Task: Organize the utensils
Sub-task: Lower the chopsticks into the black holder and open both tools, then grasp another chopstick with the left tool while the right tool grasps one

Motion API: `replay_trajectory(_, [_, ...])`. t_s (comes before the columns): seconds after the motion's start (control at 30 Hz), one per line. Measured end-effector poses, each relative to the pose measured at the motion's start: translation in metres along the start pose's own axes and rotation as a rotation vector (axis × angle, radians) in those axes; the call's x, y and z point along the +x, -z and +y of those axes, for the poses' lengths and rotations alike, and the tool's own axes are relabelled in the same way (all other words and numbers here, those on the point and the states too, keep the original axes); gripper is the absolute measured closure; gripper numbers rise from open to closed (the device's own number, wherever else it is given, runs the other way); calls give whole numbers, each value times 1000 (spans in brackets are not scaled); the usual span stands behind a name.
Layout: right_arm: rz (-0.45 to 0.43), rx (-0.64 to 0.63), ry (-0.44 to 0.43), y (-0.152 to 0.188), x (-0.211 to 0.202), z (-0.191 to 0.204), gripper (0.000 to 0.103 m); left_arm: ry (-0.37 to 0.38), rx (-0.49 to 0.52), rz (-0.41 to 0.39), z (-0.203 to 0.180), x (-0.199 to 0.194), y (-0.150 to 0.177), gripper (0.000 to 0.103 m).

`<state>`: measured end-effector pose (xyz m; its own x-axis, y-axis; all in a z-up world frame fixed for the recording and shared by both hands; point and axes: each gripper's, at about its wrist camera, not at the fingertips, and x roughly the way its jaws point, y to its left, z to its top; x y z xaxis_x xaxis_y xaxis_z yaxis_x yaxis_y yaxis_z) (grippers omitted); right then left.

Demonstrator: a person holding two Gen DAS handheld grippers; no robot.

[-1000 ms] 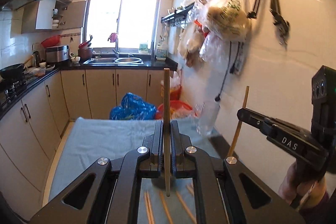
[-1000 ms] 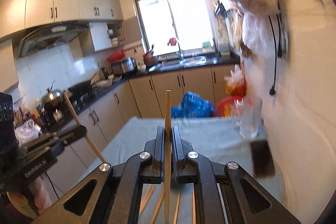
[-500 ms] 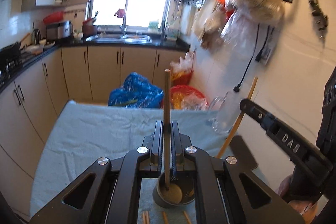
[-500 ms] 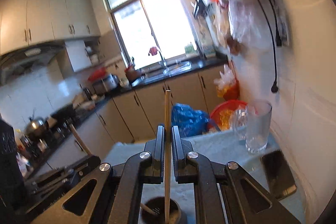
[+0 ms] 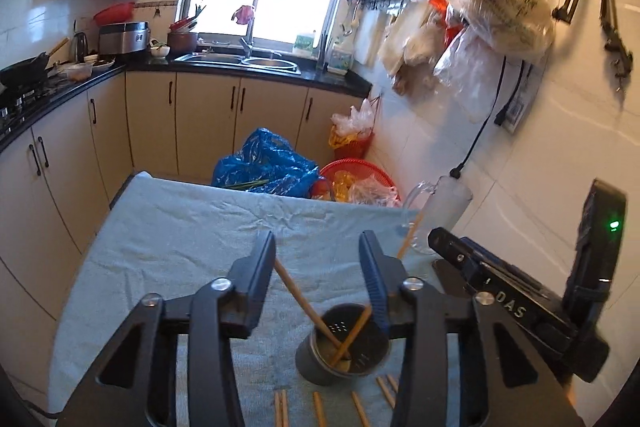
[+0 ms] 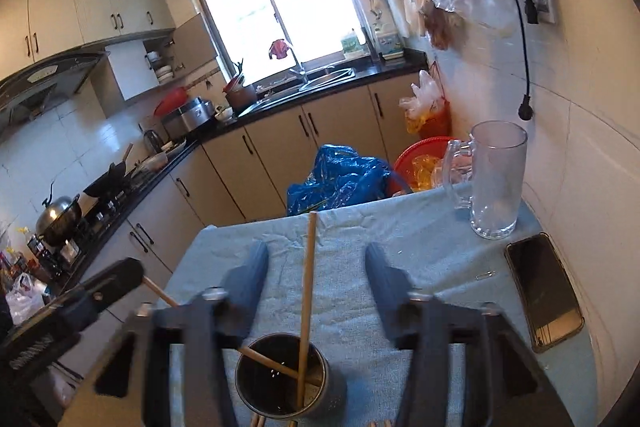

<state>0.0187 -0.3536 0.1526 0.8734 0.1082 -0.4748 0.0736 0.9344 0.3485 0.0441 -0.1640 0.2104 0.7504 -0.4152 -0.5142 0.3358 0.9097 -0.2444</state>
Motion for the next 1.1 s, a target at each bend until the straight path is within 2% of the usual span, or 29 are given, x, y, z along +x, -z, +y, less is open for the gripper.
replay_trajectory(0.17, [0, 4, 5, 1, -24, 1, 47, 8, -7, -22, 10, -38, 3, 56])
replay_trajectory(0.3, [4, 0, 4, 10, -50, 0, 40, 0, -11, -56, 25, -82, 20, 45])
replay_trajectory(0.4, [38, -10, 3, 30, -69, -2, 39, -24, 10, -60, 34, -107, 43, 44])
replay_trajectory(0.5, [92, -34, 2, 54, -75, -1, 38, -44, 48, -17, 39, -114, 77, 43])
replay_trajectory(0.73, [283, -83, -13, 129, -63, 0, 38, 4, 55, 193, 40, -81, 147, 44])
replay_trajectory(0.83, [342, -84, -19, 148, -56, -6, 38, 1, 98, 253, 36, -64, 169, 47])
replay_trajectory(0.93, [374, -100, -21, 159, -52, -6, 38, -1, 145, 332, 33, -39, 188, 64])
replay_trajectory(1.0, [386, -100, -21, 164, -50, -10, 38, 0, 157, 378, 29, -22, 195, 81])
replay_trajectory(1.1, [403, -95, -30, 167, -43, -9, 38, 19, 142, 439, 34, 1, 208, 86])
